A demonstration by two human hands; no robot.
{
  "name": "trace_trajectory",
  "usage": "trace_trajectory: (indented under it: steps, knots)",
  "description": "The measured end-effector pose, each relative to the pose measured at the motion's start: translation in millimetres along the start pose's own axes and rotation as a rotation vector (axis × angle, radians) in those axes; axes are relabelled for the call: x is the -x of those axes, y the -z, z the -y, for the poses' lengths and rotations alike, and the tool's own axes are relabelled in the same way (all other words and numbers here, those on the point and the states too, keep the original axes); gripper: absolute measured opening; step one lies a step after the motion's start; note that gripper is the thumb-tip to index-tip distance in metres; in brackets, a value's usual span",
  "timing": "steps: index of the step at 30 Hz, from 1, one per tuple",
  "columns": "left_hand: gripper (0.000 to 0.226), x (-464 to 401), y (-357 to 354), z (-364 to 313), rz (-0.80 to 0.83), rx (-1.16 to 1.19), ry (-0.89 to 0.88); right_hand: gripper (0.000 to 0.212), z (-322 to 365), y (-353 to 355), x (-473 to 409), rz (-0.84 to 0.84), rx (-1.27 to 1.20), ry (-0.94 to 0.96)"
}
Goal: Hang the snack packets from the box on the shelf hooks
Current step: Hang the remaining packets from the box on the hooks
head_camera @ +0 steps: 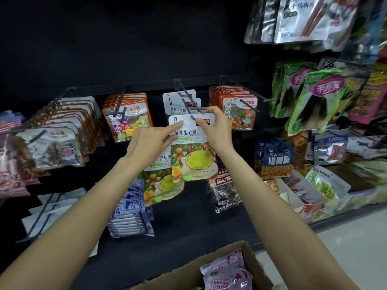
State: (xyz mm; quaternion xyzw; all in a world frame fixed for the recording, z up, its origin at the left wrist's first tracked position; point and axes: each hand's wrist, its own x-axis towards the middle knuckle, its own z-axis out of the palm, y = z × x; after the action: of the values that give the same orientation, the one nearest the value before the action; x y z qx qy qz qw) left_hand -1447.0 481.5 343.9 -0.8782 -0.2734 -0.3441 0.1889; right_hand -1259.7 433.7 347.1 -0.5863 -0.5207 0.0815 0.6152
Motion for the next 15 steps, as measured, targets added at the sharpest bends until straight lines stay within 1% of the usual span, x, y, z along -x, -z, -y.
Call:
trace_trajectory:
  steps: [3,6,9,12,13,15]
  knots:
    - [0.04,-17.4,-0.8,-1.3,0.101,-0.025,0.071,0.022,-8.1,-13.7,-19.0,-0.02,0.186,0.047]
    - [0.046,-41.8,-15.5,9.4,0.297,-0.121,0.199,0.02,-19.6,-29.4,-40.7,-0.053,0.387,0.133]
    - [0.048,-51.7,-27.7,22.9,0.323,-0.154,0.266,0.022,-25.9,-38.2,-58.0,-0.04,0.545,0.187]
    - [0.045,-35.2,-22.5,29.7,0.326,-0.209,0.299,0.023,-26.8,-40.8,-69.8,-0.037,0.565,0.143]
    - [0.041,-24.5,-19.9,32.1,0.297,-0.174,0.299,0.023,-27.0,-42.2,-72.8,-0.043,0.571,0.138]
    - [0.031,-3.7,-8.1,36.1,0.302,-0.085,0.324,0.026,-26.2,-45.4,-75.0,-0.052,0.596,0.134]
